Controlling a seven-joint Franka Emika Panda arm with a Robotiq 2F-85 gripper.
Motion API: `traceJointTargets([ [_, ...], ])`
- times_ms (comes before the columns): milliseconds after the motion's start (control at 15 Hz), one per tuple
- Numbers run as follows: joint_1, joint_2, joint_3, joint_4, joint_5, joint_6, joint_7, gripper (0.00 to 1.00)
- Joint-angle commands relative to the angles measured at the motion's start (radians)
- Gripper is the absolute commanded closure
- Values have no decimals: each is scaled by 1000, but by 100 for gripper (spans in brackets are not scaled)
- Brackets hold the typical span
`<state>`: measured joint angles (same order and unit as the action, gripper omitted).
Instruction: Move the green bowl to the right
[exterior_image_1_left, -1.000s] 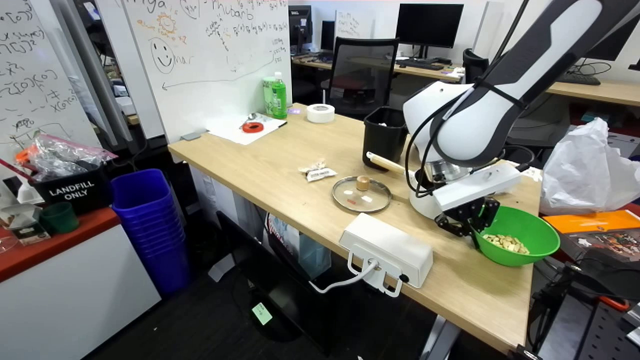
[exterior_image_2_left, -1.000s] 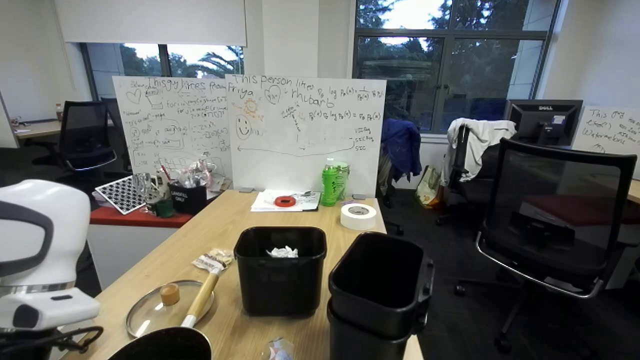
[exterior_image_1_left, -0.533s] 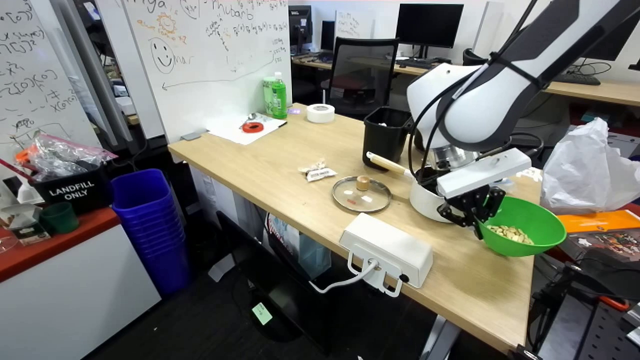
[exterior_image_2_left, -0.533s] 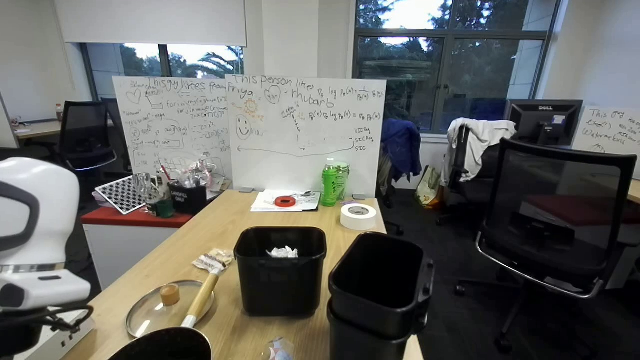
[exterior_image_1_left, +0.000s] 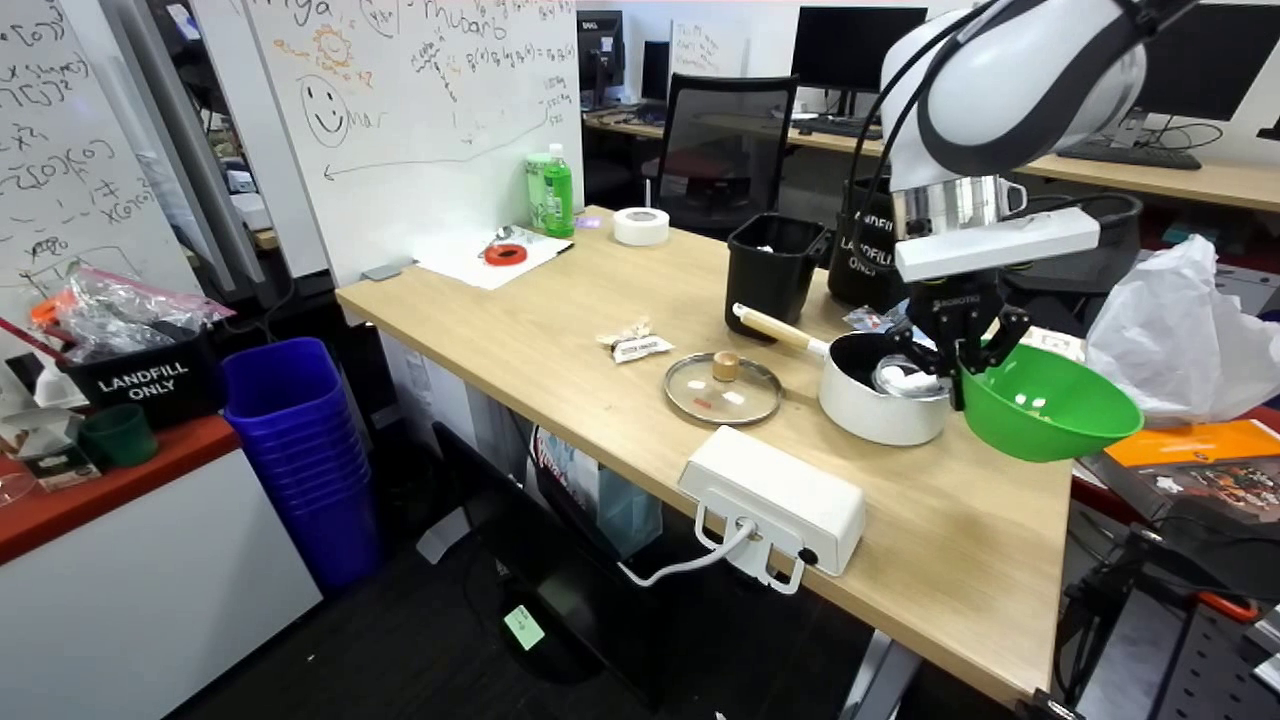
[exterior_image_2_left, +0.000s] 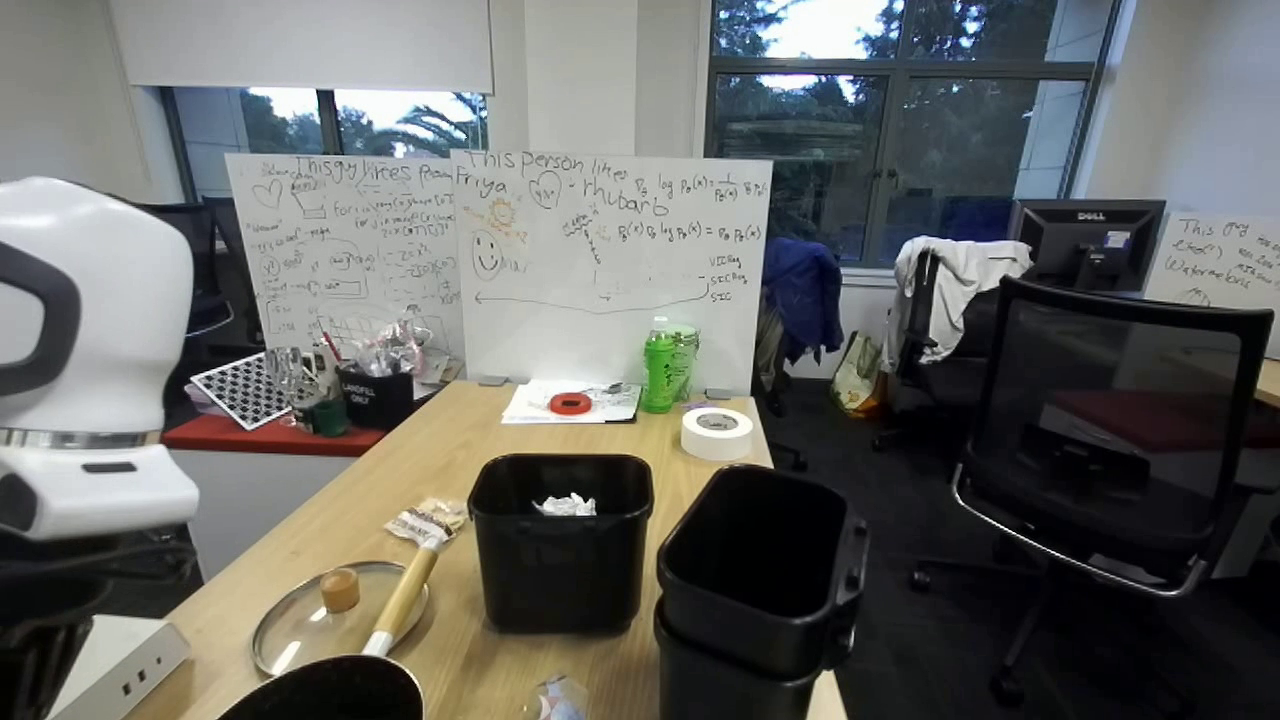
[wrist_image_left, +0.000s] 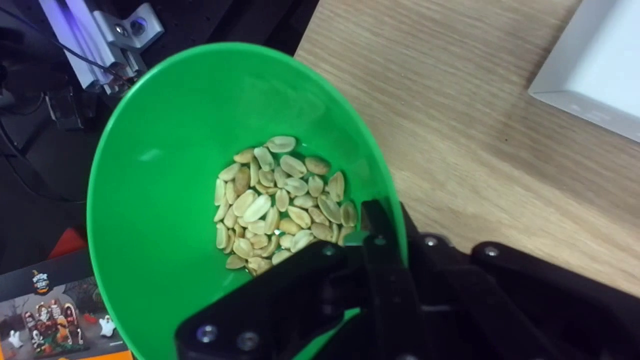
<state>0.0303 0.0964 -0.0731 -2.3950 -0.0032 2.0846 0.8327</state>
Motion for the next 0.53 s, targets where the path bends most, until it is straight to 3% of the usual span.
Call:
traceJointTargets([
  [0, -31, -44, 1, -7, 45, -78, -5, 99],
  [467, -34, -39, 6, -1, 28, -91, -1, 95],
])
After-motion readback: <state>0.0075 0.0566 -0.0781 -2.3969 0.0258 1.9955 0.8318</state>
